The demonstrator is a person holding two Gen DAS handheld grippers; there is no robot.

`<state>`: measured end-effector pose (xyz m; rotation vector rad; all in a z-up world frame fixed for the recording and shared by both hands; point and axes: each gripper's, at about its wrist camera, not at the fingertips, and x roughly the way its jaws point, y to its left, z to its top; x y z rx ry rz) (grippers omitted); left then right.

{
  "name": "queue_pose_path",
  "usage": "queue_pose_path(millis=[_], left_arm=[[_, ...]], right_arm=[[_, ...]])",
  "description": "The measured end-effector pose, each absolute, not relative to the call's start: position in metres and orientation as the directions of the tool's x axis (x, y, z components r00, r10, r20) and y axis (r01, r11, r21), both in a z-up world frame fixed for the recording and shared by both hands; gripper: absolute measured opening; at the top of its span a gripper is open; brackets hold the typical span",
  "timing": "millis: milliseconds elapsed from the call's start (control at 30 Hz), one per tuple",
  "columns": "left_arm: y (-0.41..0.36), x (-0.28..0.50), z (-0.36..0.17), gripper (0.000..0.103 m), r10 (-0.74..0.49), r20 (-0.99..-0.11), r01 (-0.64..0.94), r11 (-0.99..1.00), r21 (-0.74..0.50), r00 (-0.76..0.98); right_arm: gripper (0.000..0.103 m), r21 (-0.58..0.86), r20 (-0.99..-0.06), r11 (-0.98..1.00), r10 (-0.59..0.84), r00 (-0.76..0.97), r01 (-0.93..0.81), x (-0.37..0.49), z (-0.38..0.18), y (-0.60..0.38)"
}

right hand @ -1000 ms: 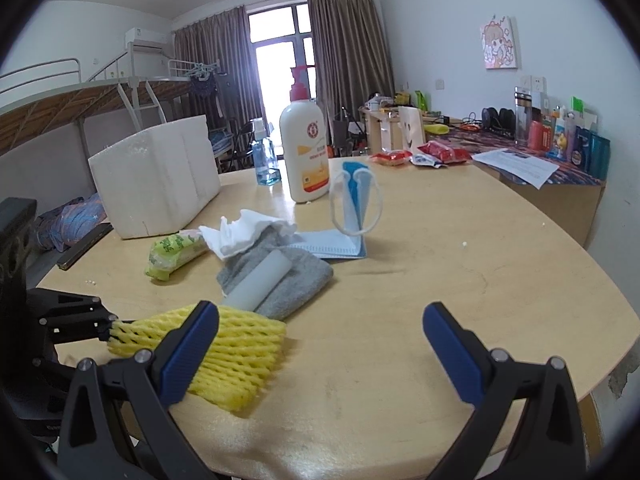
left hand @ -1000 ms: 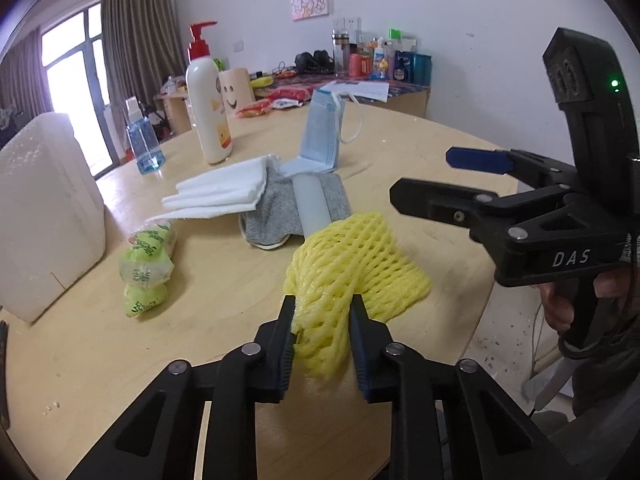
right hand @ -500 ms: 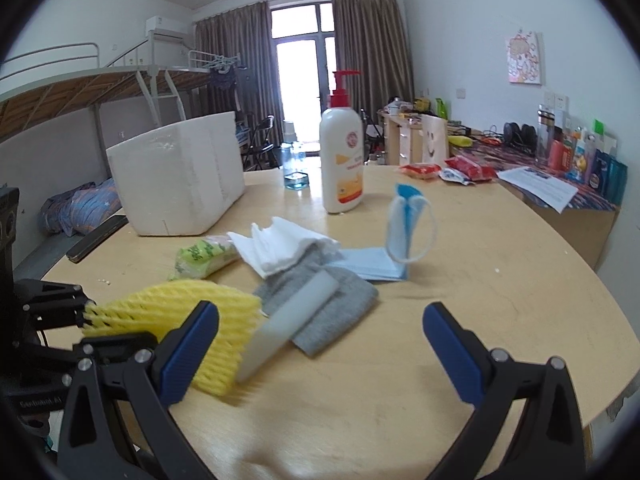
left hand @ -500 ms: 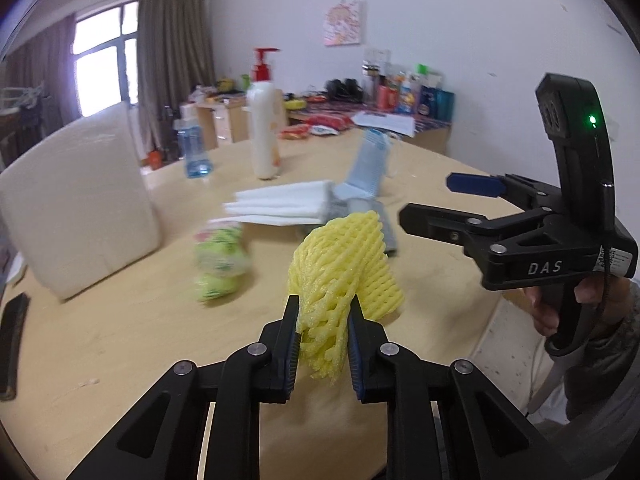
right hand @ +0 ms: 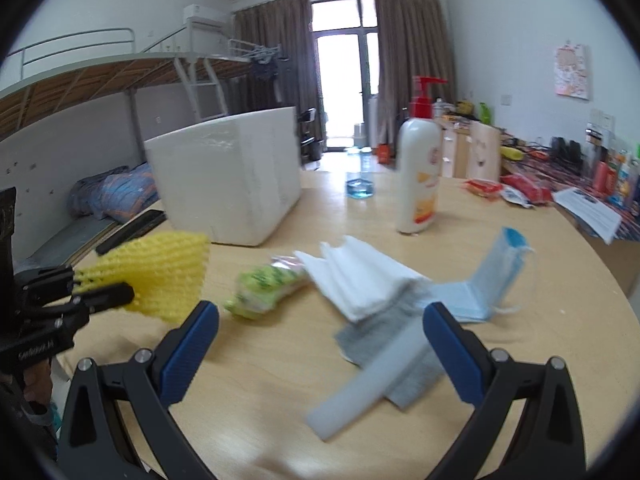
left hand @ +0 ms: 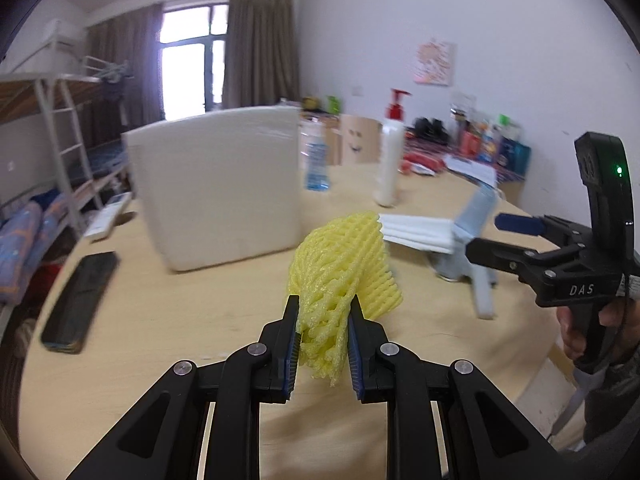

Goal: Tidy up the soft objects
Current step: 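Lift the yellow net with the left tool while the right tool approaches the green packet, then close the right tool on the green plastic packet while the left holds the net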

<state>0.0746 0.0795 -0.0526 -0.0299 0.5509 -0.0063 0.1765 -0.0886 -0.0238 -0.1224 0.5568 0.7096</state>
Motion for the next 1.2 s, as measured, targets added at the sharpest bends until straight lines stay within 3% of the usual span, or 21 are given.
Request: queue_pose_path(millis=[200,467,833,900,1200], left_arm=[[0.104,0.065,-0.050,0.022,0.079,-0.494,-0.101,0.995,-0.019,0.866],[0.125,0.053,-0.051,0.022,0.098,-0.468,-0.127,0.991,-0.032,0.878],[0.138,0.051,-0.055,0.022,0.076,-0.452,-0.115,0.991,-0.061,0.889],[0.138,0.050,-0.056,0.022,0.067,-0.453,-0.108,0.992,-0.065,0.889],[0.140,0.049,-0.055,0.022,0.046,-0.448,-0.089,0.993,-0.076,0.893]], right_arm=[[0.103,0.076,-0.548,0.704,0.621,0.560,-0.706,0.175,-0.024,-0.052],[0.102,0.094,-0.616,0.682,0.612,0.496,-0.725,0.183,-0.035,-0.017],[0.075,0.094,-0.734,0.700,0.529,0.426,-0.708,0.199,-0.054,0.015],[0.066,0.089,-0.746,0.717,0.508,0.431,-0.692,0.203,-0.057,0.016],[0.064,0.107,-0.775,0.763,0.466,0.427,-0.638,0.219,-0.061,0.018]])
